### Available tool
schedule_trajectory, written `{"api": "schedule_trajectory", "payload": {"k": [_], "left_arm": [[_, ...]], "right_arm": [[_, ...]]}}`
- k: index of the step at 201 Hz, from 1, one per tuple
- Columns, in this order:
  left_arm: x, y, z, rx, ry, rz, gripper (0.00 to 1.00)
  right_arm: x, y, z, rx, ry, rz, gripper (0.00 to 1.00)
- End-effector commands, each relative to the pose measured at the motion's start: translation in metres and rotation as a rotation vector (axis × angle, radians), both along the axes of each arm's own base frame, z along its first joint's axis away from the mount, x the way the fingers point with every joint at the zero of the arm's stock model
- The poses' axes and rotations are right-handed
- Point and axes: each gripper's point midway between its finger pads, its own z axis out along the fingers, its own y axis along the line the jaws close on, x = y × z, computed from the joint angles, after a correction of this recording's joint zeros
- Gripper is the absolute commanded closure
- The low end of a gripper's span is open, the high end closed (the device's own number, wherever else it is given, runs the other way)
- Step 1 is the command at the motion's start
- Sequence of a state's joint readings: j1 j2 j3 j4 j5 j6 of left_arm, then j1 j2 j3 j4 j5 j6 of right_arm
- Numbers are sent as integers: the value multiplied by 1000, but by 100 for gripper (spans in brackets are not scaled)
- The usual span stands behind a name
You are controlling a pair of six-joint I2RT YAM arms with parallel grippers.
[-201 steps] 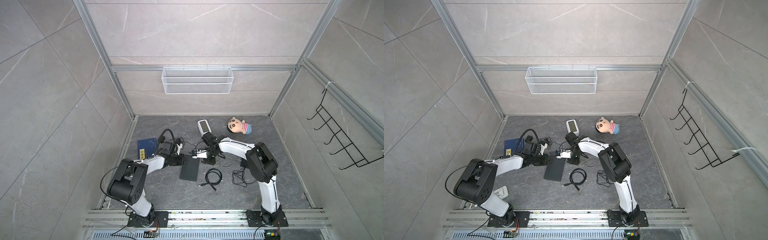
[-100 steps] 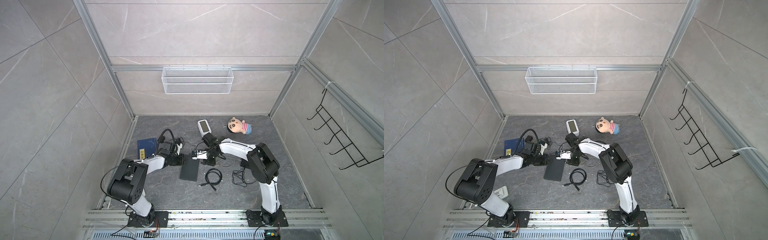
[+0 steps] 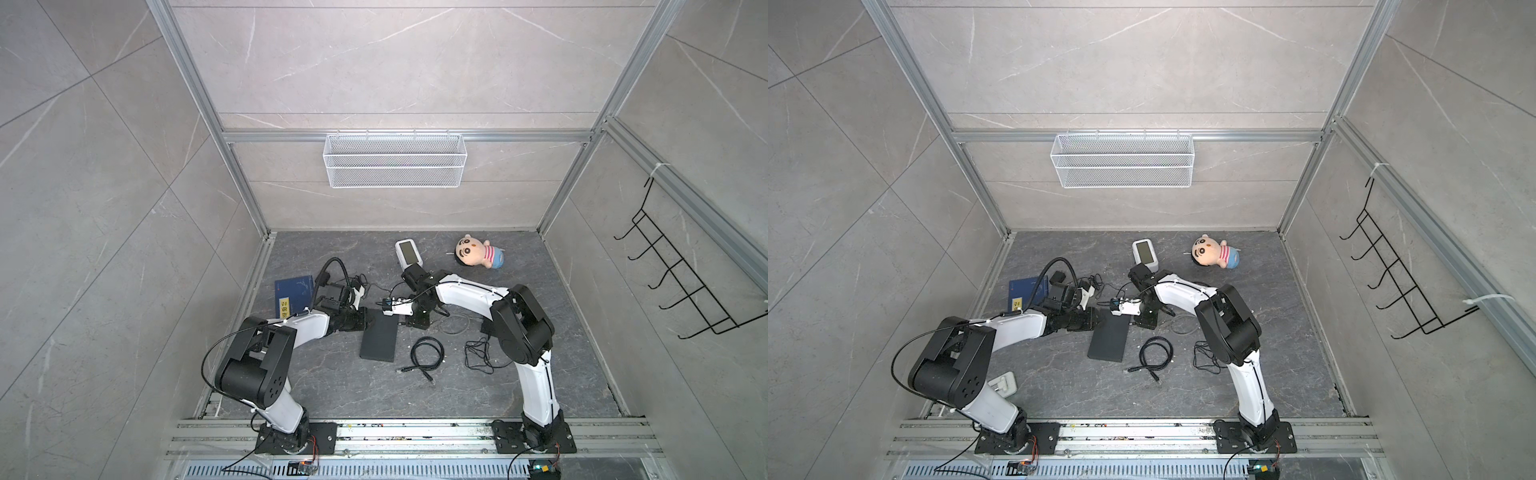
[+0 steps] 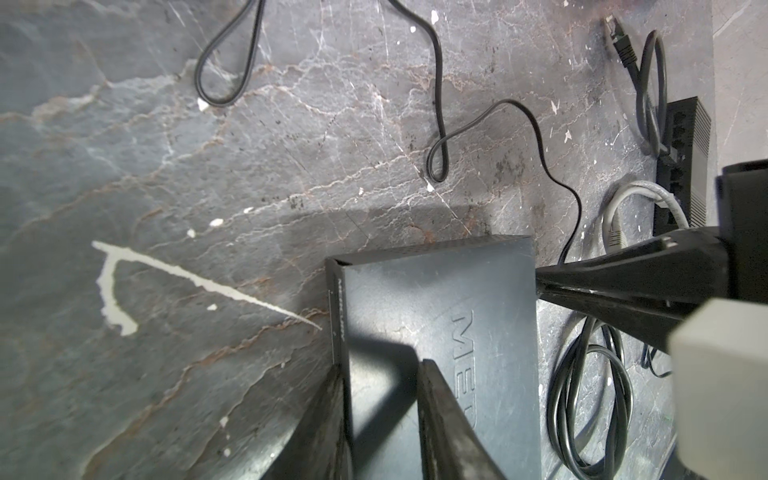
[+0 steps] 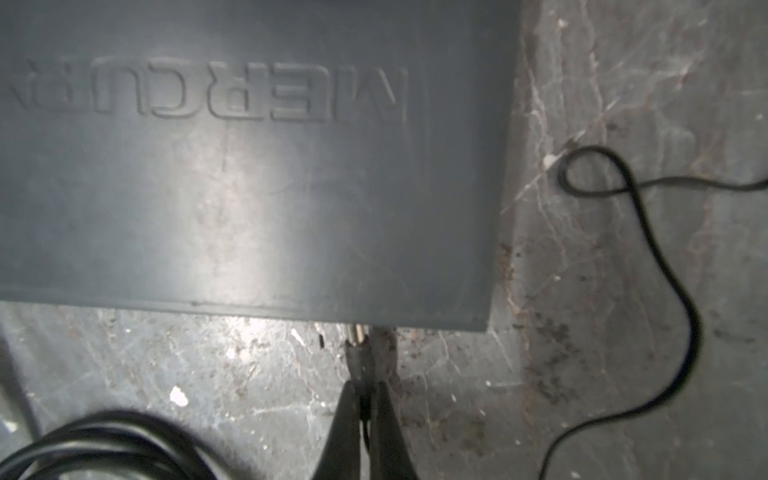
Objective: Insert the plug into the switch port
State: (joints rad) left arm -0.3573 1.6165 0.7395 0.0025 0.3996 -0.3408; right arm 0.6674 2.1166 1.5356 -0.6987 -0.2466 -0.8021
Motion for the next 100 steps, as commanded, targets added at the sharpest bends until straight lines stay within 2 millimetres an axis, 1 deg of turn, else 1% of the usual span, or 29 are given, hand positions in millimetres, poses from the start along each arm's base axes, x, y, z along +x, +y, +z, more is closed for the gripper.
{"api": "schedule_trajectory", "payload": {"k": [1,38,69,100], "left_arm": [[0,-10,8,-52,-18,-33,68],[1,-11,8,-54,-16,-35,68],[1,-13,9,-70,-14,-39,68],[0,-15,12,-86,-14,-38,68]], "right_arm": [[13,11,7,31,-28,-31,99],[9,14,11,72,-26,-21,99],[5,28,27,175,-25,-6,99],[-3,44,43,238,1,-8,99]]}}
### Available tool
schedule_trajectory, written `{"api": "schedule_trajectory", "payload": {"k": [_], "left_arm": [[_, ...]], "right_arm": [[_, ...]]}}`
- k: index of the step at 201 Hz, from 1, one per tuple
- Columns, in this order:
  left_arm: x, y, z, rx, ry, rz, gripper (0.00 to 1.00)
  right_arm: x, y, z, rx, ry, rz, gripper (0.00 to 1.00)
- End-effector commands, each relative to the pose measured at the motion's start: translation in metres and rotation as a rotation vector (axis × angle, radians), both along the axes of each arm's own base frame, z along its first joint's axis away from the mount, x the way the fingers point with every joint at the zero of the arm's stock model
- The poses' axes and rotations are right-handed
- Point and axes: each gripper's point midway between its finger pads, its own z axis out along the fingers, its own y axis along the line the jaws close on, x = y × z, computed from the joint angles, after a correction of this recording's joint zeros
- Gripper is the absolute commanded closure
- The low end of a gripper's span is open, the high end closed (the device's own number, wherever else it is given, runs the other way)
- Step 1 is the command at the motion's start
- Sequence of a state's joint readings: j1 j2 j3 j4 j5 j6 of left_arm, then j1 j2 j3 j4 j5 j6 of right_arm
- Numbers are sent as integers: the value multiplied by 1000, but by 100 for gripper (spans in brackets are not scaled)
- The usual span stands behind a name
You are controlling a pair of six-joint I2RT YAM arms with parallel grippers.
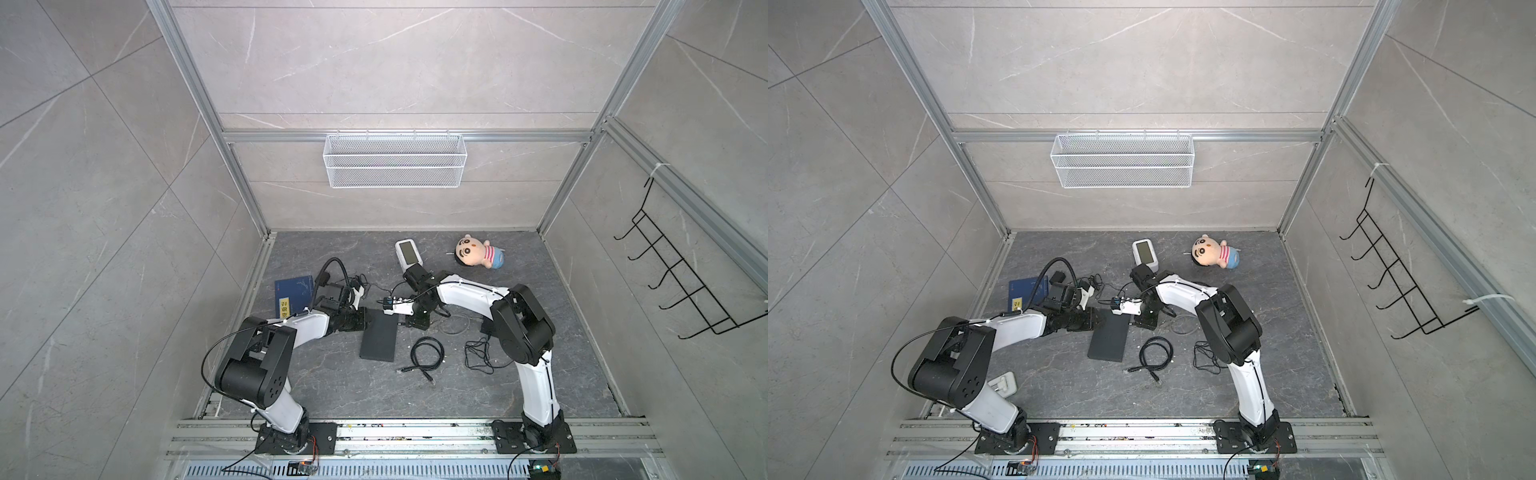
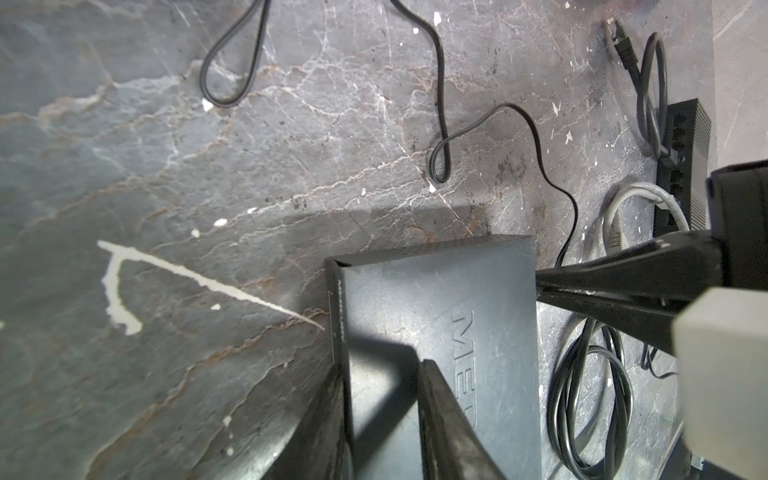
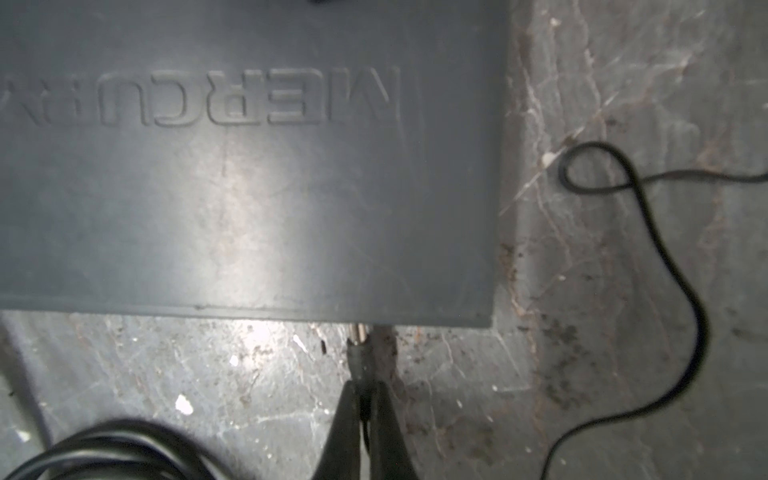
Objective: Insert the plug into the switch port
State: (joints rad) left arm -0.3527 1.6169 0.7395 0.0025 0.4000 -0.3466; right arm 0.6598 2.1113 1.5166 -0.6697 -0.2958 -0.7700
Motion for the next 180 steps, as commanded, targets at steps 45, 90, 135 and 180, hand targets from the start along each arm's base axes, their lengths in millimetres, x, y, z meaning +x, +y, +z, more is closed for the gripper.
{"api": "schedule_trajectory", "payload": {"k": [45,90,135,180], "left_arm": [[-1,-17,13,-89,-18,-49,69],[0,-18,11,-99,-17,-49,69],[-3,-13,5,-64,-10,-42,69],[0,-7,3,-34,3,-4,69]], "right_arm": [[-5,49,55,245,-2,0,99],[-7,51,55,237,2,13,99],[3,15,39,139,-1,-46,100],[-7,-16,45,81,22,-59,100]]}}
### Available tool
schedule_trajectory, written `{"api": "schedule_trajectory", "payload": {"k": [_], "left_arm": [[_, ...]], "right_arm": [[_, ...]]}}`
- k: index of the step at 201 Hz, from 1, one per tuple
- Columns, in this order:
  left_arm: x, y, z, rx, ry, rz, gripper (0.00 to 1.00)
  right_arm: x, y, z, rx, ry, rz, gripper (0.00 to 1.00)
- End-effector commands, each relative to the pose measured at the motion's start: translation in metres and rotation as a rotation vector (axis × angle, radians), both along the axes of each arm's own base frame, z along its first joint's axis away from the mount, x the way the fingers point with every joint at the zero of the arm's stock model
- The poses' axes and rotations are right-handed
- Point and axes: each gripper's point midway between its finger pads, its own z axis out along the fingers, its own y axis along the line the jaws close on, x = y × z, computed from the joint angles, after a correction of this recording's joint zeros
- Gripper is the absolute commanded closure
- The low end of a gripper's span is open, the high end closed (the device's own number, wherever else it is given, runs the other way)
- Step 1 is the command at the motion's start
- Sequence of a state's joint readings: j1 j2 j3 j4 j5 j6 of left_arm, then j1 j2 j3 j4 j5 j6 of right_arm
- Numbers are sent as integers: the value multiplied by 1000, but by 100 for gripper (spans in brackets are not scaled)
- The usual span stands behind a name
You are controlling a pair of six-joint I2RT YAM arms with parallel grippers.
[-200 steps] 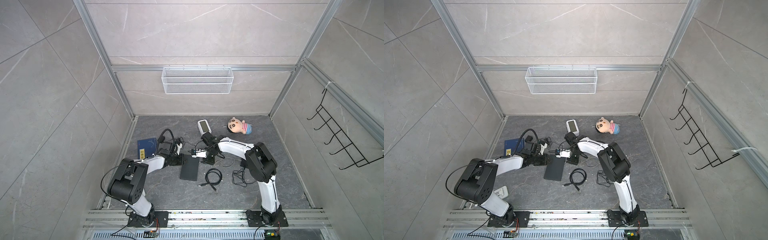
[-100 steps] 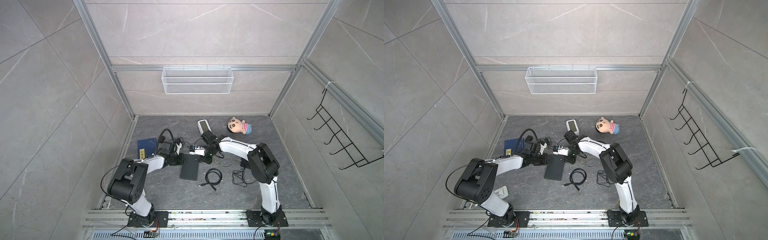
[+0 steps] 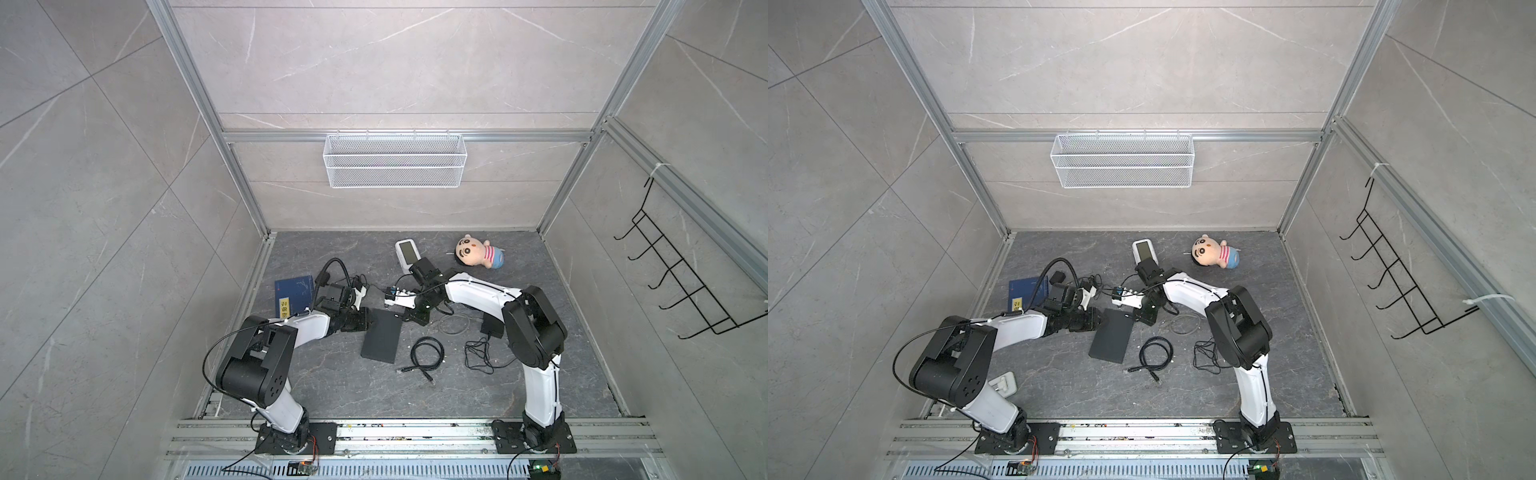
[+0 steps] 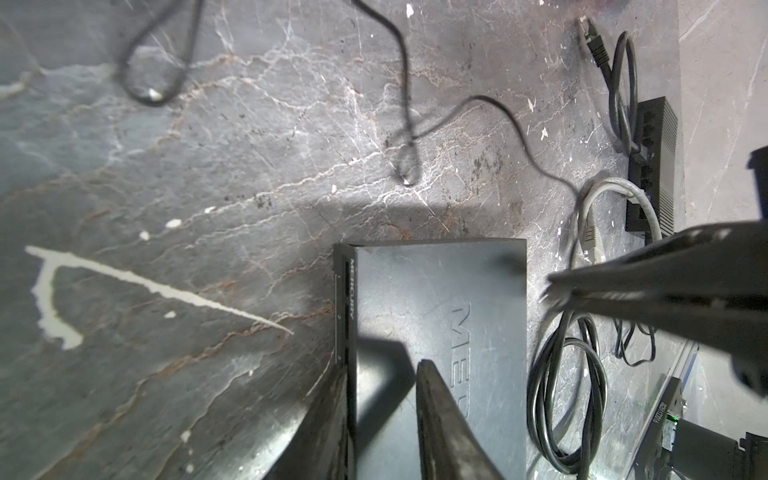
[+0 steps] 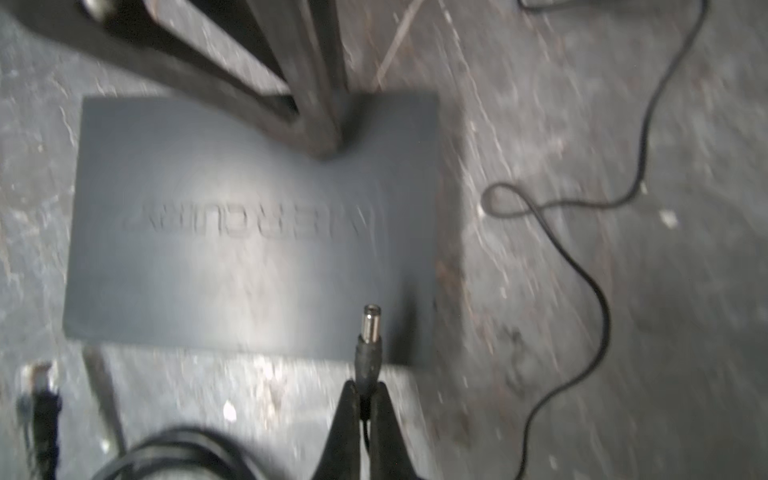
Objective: Insert the plug into the switch port
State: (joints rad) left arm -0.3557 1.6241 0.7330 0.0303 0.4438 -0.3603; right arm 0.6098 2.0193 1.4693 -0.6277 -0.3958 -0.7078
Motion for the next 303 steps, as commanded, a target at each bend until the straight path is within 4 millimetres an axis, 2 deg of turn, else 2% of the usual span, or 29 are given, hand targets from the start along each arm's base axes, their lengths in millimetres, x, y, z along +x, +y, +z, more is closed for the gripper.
{"api": "schedule_trajectory", "payload": {"k": [1,29,84,176,303], "left_arm": [[3,1,1,9,-4,15,69],[4,0,0,-2,-3,29,69],[3,0,-4,-10,13,42,69],[4,-1,7,-20,-6,42,69],[4,-2,6,-28,0,43,69]], "right_arm": [[-13,-14,11,-53,11,19,100],[-20,-30,-7,-130,38,-7,99],[-18,-31,-22,-164,72,-30,99],[-21,-18,-31,-184,66,-1,98],[-14,-10,-36,-167,60,-7,98]]}}
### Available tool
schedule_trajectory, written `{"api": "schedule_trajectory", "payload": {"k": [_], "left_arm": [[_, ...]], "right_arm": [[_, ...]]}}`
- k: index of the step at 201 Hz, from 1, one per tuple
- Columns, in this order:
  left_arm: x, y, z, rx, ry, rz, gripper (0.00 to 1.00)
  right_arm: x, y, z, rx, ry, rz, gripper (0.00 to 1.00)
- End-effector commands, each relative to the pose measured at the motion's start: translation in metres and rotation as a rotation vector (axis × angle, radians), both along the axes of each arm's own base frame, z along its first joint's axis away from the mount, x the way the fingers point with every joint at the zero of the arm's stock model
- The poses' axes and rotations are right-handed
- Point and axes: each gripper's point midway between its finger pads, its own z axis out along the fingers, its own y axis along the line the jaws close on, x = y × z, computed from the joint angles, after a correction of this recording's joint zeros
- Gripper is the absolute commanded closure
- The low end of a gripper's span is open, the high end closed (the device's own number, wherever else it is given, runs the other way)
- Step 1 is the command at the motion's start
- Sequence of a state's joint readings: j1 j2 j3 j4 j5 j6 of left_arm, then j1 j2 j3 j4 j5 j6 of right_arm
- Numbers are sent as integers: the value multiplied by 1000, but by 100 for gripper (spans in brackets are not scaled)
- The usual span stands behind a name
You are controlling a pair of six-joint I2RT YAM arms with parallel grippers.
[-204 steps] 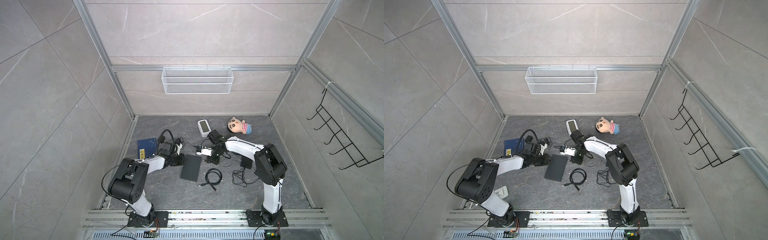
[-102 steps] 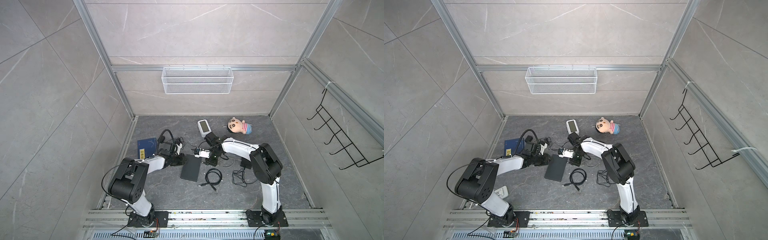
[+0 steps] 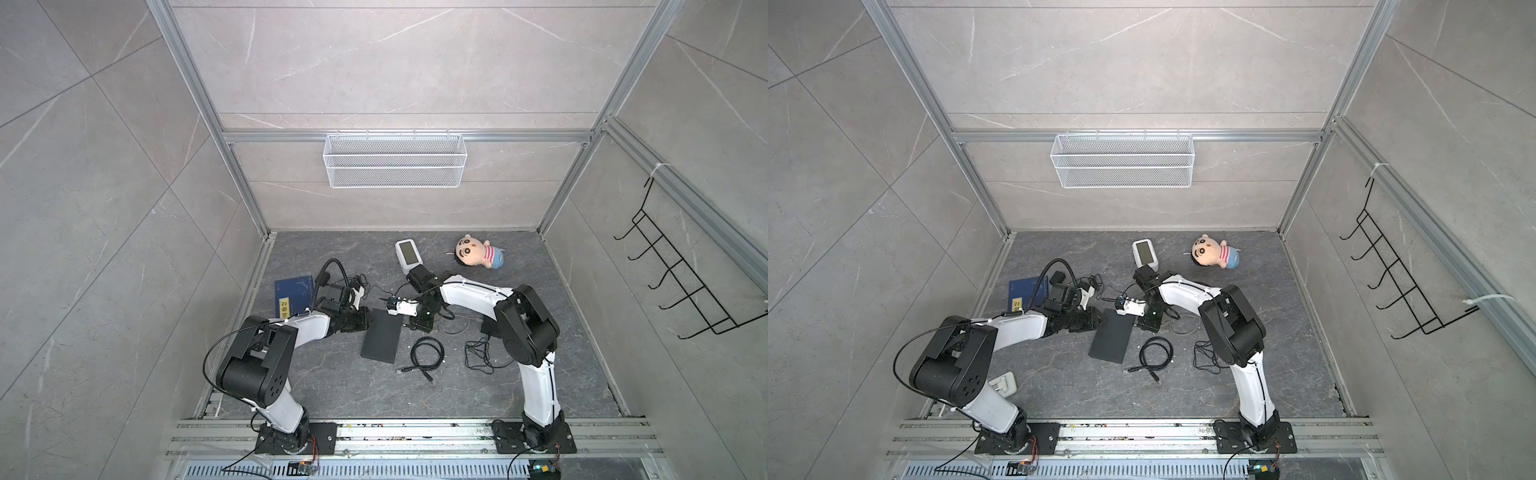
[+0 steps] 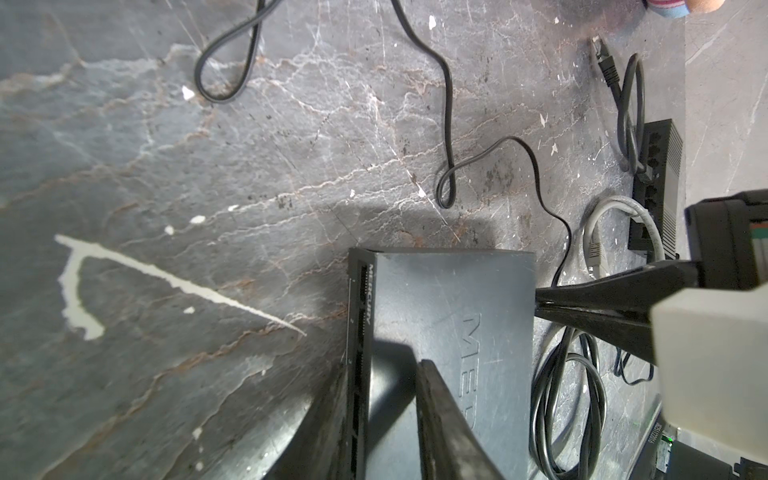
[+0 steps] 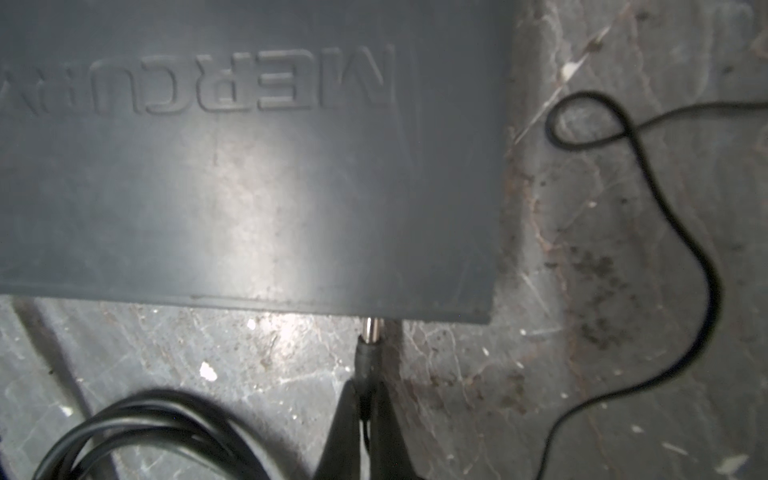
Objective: Insert the plug into the switch port
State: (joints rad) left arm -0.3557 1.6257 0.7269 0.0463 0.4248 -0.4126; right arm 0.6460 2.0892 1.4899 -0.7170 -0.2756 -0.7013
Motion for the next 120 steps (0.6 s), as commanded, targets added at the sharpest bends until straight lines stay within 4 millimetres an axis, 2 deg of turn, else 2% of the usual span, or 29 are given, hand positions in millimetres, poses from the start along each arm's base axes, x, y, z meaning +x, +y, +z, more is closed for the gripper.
{"api": "schedule_trajectory", "payload": {"k": [1,51,96,120], "left_arm": [[1,-4,7,-22,-18,-5,69],[1,-4,5,-26,-17,-4,69],[1,-5,3,-26,-13,-6,69],[2,-5,4,-29,-12,-6,69]], "right_arm": [[1,5,0,11,13,-10,98],[2,5,-1,11,5,-14,98],[1,12,16,92,-21,-8,99],[0,13,17,102,-16,-4,98]]}}
